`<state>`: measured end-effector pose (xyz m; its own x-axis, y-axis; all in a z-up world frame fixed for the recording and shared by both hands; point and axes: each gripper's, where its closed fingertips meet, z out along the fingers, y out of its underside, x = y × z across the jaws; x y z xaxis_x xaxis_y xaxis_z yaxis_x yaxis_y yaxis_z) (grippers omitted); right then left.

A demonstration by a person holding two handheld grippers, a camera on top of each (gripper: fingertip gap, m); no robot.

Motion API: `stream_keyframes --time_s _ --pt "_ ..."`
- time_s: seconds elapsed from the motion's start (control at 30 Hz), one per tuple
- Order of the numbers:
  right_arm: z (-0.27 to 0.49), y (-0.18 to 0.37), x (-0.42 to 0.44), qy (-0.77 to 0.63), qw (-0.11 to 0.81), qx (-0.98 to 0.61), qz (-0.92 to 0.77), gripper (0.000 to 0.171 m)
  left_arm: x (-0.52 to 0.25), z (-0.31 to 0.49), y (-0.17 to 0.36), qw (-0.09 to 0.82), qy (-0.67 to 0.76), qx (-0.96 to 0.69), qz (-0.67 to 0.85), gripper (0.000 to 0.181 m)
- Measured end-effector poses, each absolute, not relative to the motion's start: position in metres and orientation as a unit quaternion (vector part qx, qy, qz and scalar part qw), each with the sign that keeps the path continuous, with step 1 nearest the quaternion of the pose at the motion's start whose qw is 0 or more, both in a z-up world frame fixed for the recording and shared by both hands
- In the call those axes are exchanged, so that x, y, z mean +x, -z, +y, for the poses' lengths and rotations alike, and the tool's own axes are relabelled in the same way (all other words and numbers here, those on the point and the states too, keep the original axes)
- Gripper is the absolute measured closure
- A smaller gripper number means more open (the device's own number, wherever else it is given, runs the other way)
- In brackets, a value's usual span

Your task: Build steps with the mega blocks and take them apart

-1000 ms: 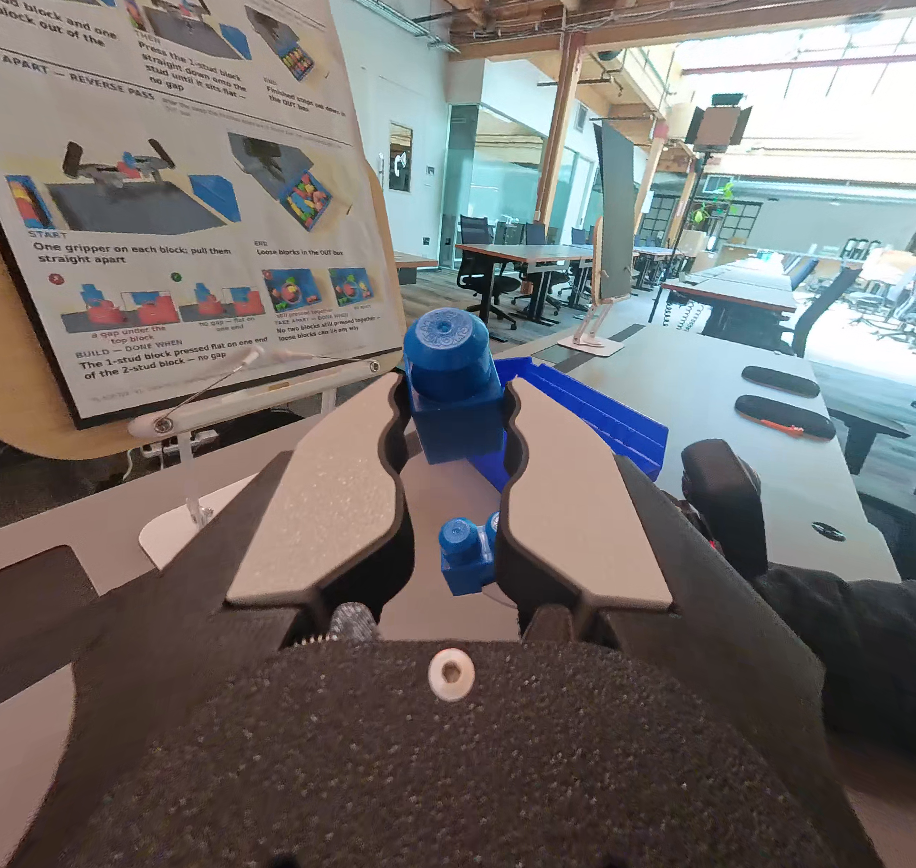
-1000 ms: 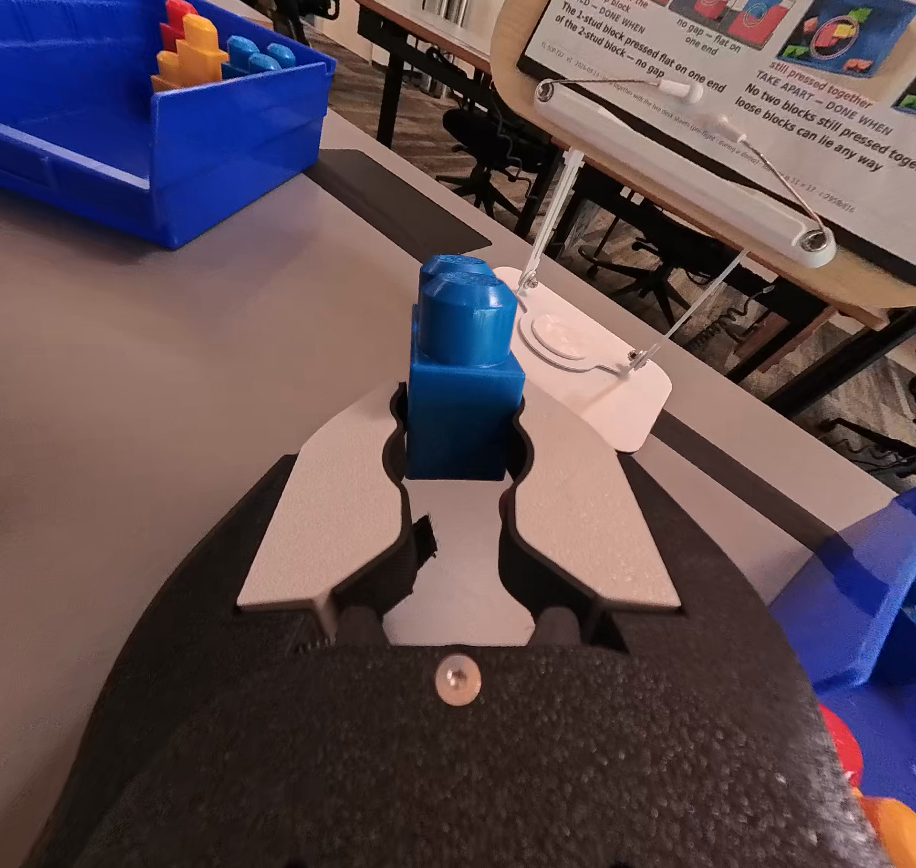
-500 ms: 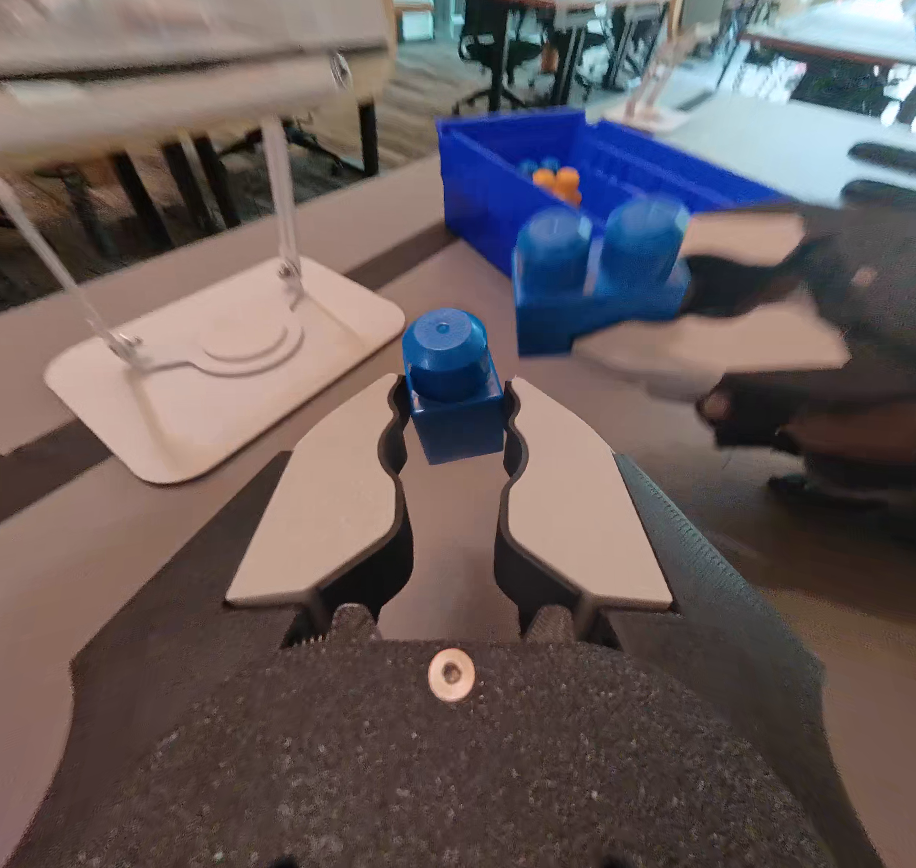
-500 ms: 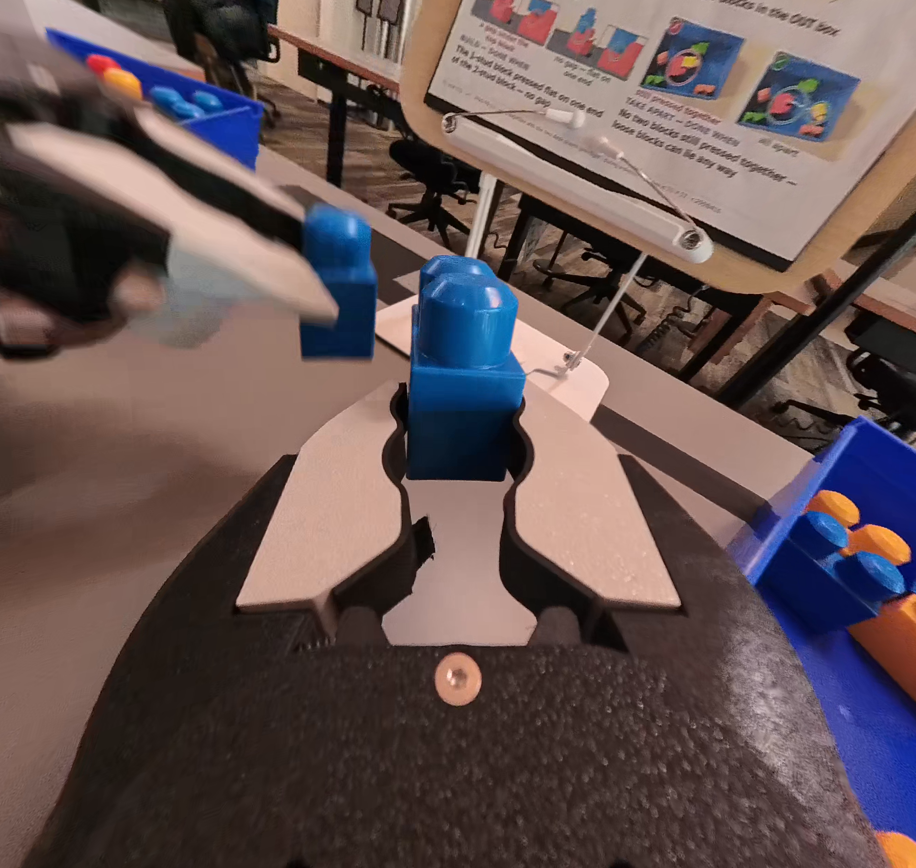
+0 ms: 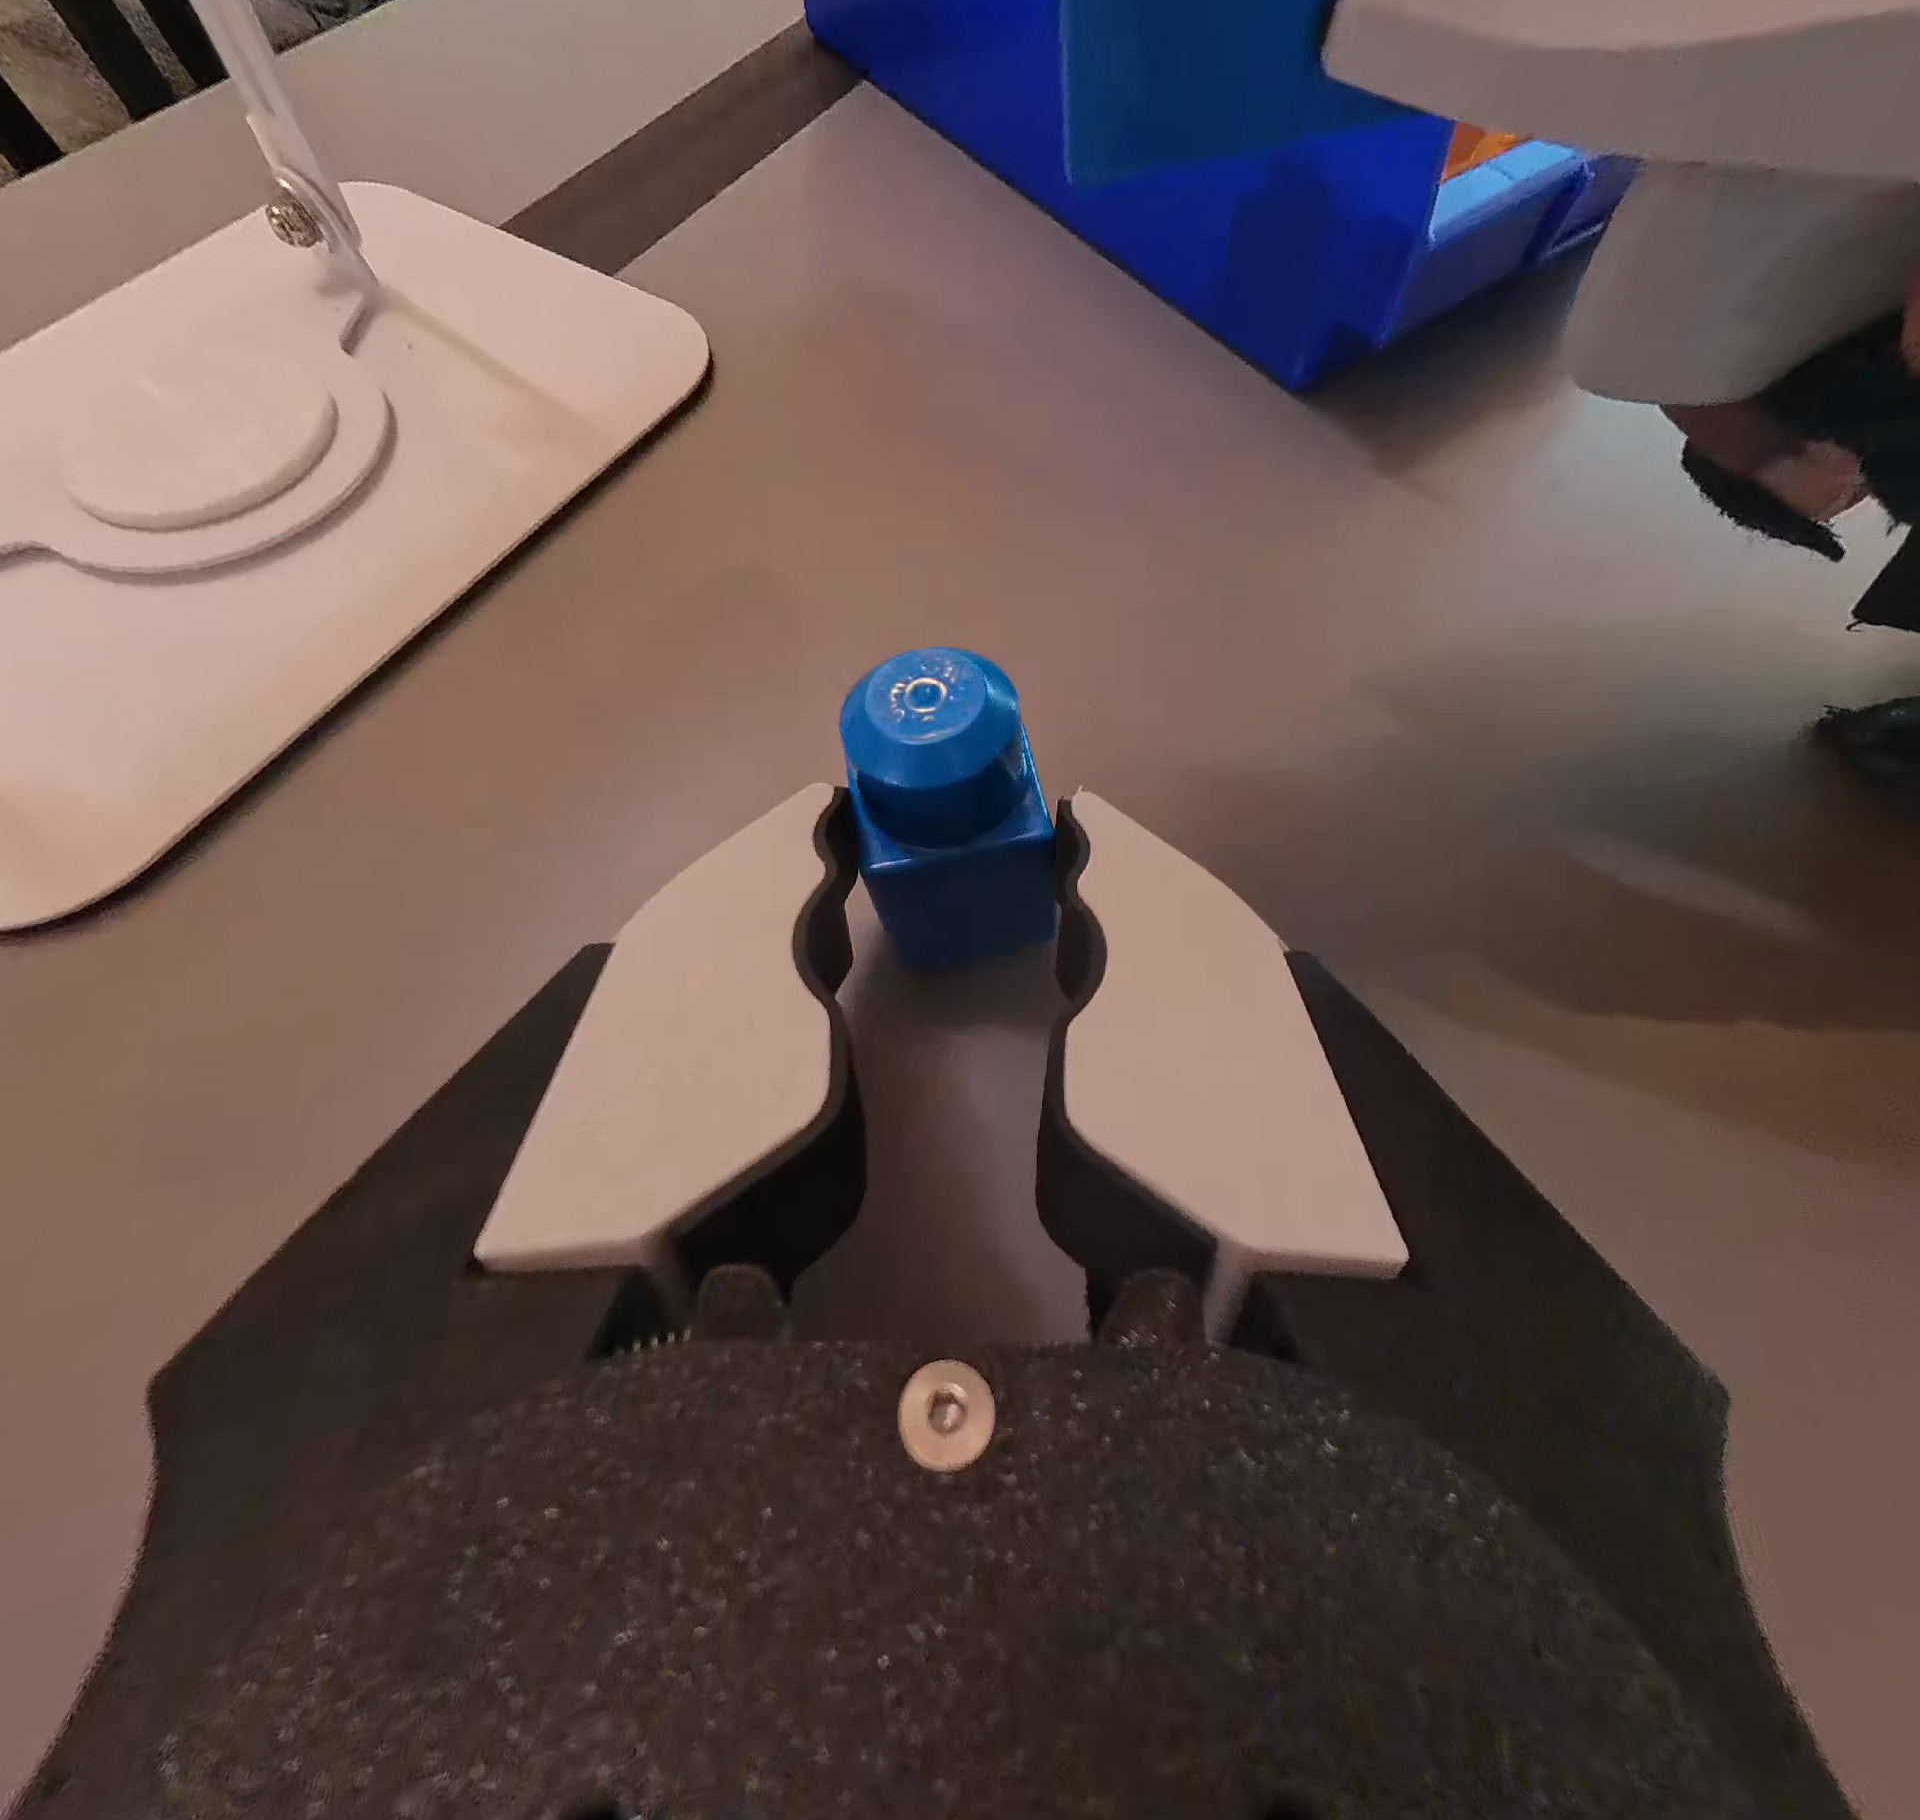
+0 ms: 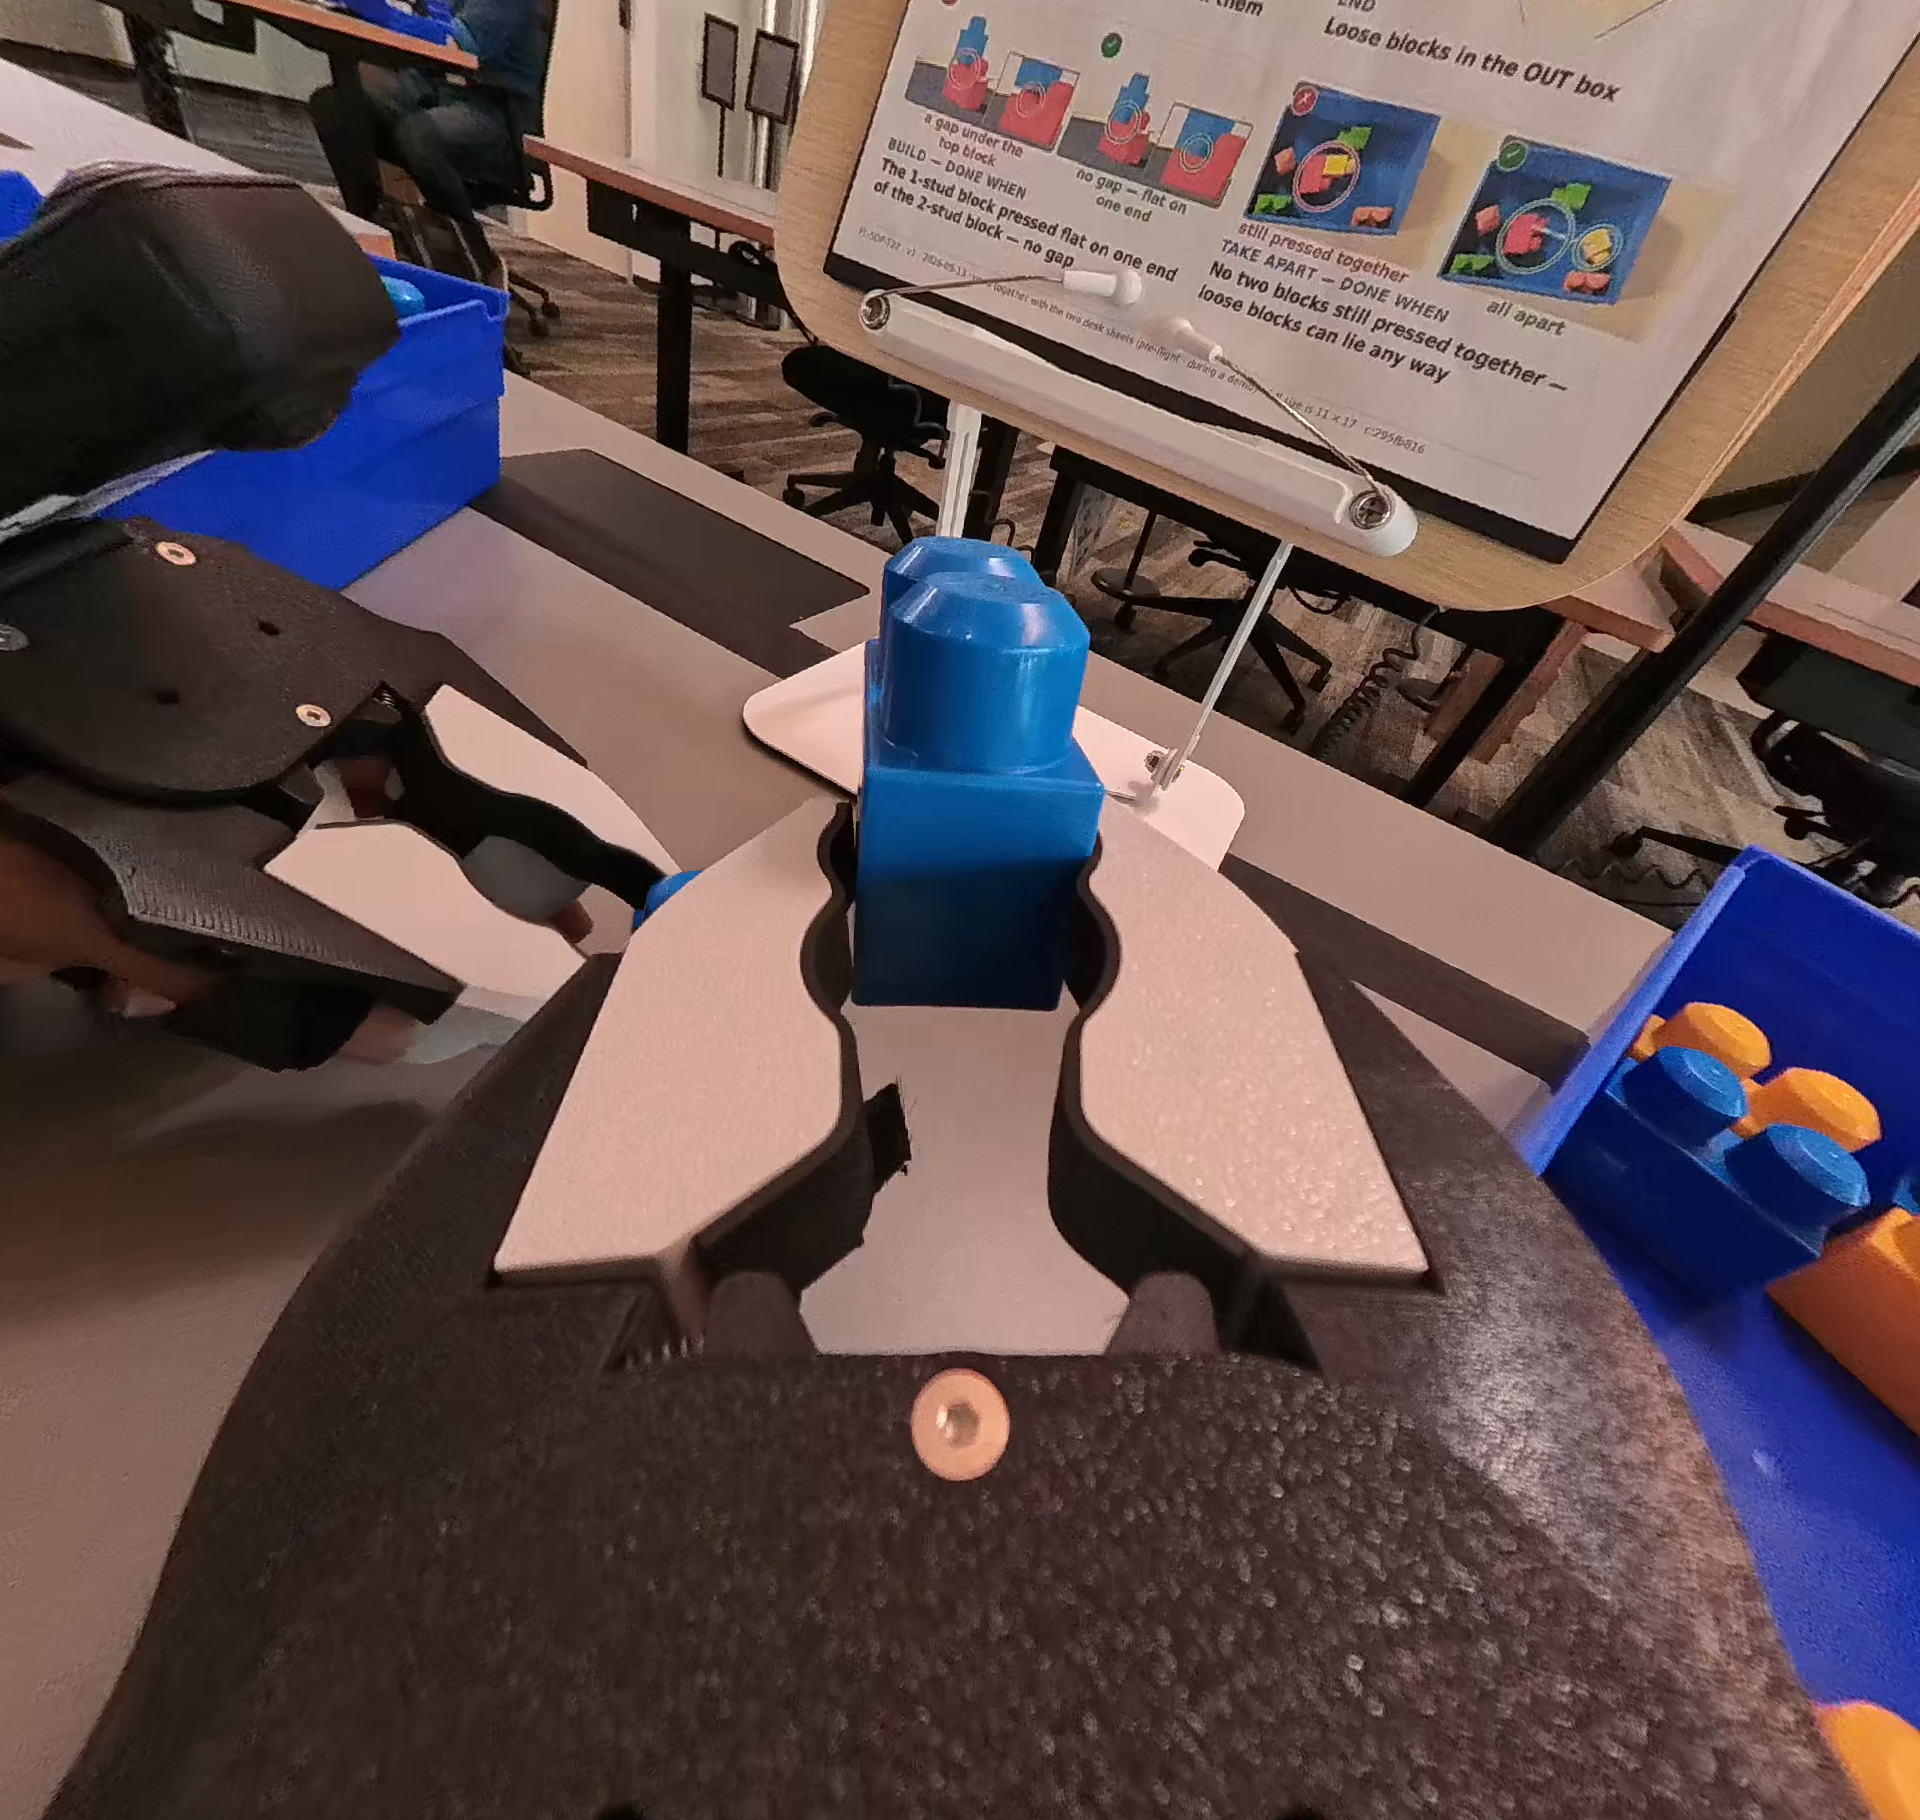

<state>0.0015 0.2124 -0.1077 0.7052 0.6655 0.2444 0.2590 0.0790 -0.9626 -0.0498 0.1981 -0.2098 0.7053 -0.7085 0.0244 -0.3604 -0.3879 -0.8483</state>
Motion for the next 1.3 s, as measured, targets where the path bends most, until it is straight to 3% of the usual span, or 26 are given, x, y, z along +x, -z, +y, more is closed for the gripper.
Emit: stream_keyframes --time_s 0.33,0.43,0.5,0.67,0.87,1.3 --pt "0.212 0.111 0.0 -0.159 0.642 -0.662 -0.353 0.133 -0.05 0.196 0.216 0.432 0.177 -0.815 0.343 0.145" --pt "0.21 0.108 0.0 -0.166 0.646 -0.656 -0.353 0.133 -0.052 0.195 0.209 0.429 0.202 -0.816 0.332 0.118" --pt "0.208 0.103 -0.001 -0.183 0.651 -0.647 -0.354 0.133 -0.059 0.198 0.189 0.452 0.222 -0.805 0.313 0.112" --pt "0.182 0.082 -0.016 -0.337 0.643 -0.587 -0.358 0.134 -0.059 0.187 0.129 0.522 0.337 -0.725 0.296 0.12" --pt "0.15 0.054 -0.02 -0.576 0.56 -0.512 -0.304 0.133 -0.046 0.153 0.071 0.531 0.538 -0.599 0.264 0.13" --pt "0.129 0.056 -0.033 -0.607 0.53 -0.49 -0.332 0.133 -0.031 0.129 0.051 0.528 0.571 -0.555 0.295 0.145"
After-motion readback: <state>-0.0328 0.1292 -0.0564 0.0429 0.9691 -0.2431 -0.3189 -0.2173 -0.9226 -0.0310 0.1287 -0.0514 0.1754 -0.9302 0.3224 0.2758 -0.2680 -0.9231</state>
